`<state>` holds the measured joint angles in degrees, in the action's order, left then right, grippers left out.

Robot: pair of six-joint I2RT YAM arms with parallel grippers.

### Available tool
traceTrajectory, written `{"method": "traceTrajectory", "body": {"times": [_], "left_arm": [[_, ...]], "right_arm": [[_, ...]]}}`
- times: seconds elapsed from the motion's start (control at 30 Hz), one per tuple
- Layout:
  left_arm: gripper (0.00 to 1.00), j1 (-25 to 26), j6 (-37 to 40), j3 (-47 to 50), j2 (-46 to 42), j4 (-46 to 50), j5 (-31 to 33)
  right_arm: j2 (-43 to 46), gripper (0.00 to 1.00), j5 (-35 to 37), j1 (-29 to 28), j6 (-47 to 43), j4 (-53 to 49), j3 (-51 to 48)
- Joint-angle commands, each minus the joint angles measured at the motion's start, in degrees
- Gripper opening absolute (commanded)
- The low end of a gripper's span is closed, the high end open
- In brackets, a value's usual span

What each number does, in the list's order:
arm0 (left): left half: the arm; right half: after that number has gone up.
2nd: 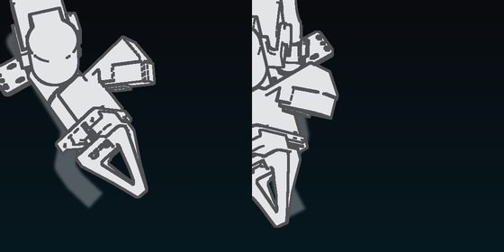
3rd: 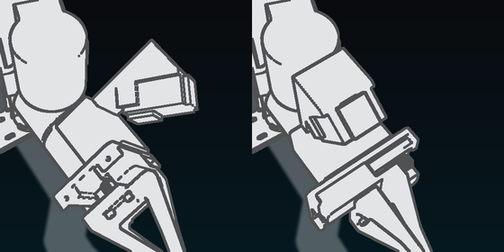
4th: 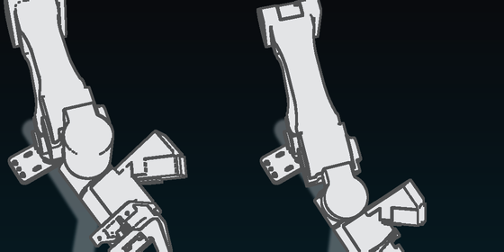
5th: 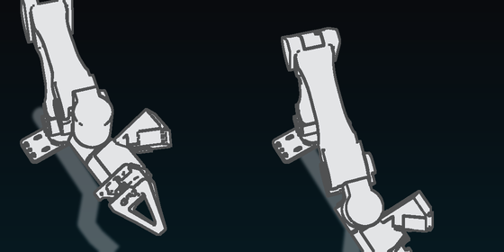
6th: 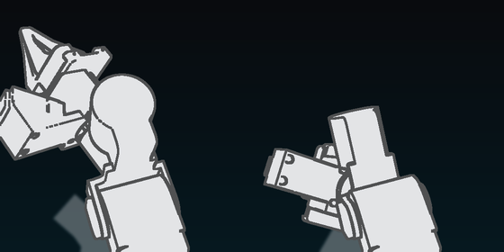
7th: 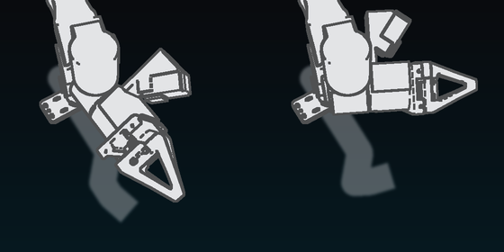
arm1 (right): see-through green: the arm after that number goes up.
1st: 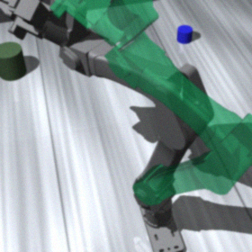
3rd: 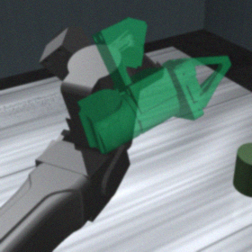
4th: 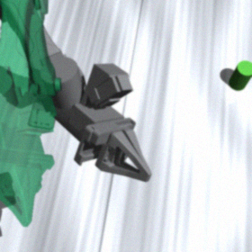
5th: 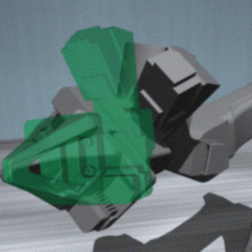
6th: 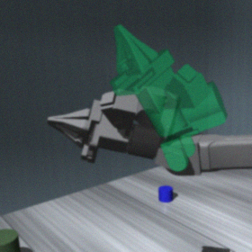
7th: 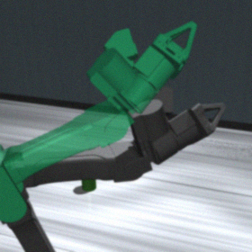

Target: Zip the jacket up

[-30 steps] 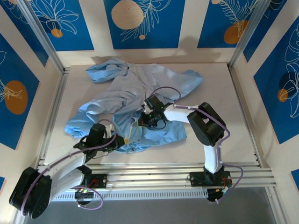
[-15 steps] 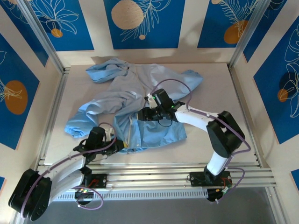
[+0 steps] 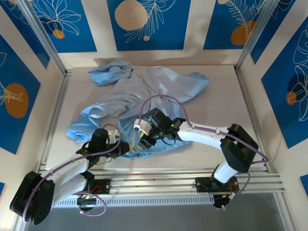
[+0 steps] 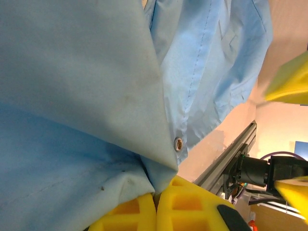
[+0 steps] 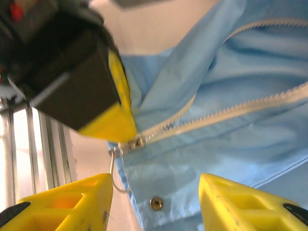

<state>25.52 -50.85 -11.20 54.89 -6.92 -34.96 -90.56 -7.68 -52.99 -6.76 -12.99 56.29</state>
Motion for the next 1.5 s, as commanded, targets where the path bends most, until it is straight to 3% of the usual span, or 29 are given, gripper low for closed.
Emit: {"method": "traceTrajectory", "body": {"times": [0.0, 0.13, 0.57, 0.97, 1.47], "left_arm": [[0.00, -0.7, -0.6, -1.3, 0.0, -1.8, -2.6], [0.00, -0.9, -0.8, -1.2, 0.0, -1.8, -3.0], [0.00, -1.4, -1.6, -0.8, -0.6, -2.5, -3.4], [0.00, -1.4, -1.8, 0.3, -4.0, -0.4, -3.2], [0.00, -1.4, -0.4, 0.9, -3.8, 1.2, -3.0]], "right_arm": [[0.8, 0.53, -3.2, -1.4, -7.2, 2.6, -1.9], [-2.8, 0.53, -1.9, -4.1, -10.5, 1.6, -0.2], [-11.4, 0.53, -3.9, -4.6, -10.3, 2.0, 5.5], [-11.0, 0.41, -4.5, -3.1, -11.0, 0.7, 5.3], [-10.9, 0.44, -7.3, -2.2, -10.6, -1.9, 6.5]]}}
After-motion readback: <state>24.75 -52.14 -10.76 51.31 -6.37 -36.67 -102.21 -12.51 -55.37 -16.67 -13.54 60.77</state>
